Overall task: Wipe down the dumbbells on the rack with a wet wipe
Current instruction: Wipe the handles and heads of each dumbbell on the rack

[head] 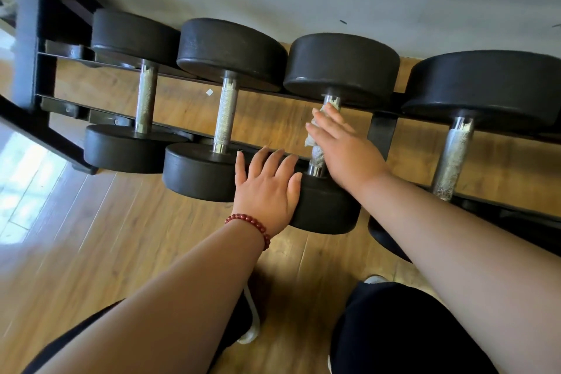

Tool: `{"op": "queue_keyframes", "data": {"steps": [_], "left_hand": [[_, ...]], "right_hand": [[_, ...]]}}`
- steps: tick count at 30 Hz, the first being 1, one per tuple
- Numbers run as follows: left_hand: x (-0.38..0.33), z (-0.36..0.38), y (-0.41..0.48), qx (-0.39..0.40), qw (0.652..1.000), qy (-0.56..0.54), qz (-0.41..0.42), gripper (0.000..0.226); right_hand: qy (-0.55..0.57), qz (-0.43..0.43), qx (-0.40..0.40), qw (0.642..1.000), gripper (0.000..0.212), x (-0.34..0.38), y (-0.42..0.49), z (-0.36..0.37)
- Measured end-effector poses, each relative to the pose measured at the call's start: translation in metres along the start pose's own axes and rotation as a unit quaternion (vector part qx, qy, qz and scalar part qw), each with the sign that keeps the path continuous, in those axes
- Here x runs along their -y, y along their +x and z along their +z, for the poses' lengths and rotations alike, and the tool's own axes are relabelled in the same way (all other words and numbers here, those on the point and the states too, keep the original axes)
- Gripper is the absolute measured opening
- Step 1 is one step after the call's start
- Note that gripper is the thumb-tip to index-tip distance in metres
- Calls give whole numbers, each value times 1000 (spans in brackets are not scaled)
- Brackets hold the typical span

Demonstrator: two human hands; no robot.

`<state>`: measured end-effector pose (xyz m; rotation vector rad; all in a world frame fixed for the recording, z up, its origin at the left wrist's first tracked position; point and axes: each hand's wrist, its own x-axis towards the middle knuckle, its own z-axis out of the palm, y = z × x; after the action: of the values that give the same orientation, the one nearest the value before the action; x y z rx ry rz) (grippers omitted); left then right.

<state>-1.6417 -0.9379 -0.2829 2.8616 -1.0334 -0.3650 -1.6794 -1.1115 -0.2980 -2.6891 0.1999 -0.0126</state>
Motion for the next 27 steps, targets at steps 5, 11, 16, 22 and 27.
{"op": "queue_keyframes", "data": {"steps": [5, 11, 16, 22, 27], "left_hand": [[10, -3, 8, 12, 999, 12, 38, 75], [25, -6, 21, 20, 996, -9, 87, 75], [18, 11, 19, -8, 976, -194, 100, 65], [21, 18, 19, -40, 970, -215, 107, 59], [22, 21, 20, -40, 970, -213, 107, 59]], "right_hand": [[5, -75, -17, 997, 38, -13, 0, 10], [-93, -86, -68, 990, 49, -29, 16, -1], [-33, -124, 25, 991, 57, -23, -4, 8], [-36, -98, -59, 993, 49, -36, 18, 6], [-13, -169, 9, 985, 53, -33, -1, 14]]}}
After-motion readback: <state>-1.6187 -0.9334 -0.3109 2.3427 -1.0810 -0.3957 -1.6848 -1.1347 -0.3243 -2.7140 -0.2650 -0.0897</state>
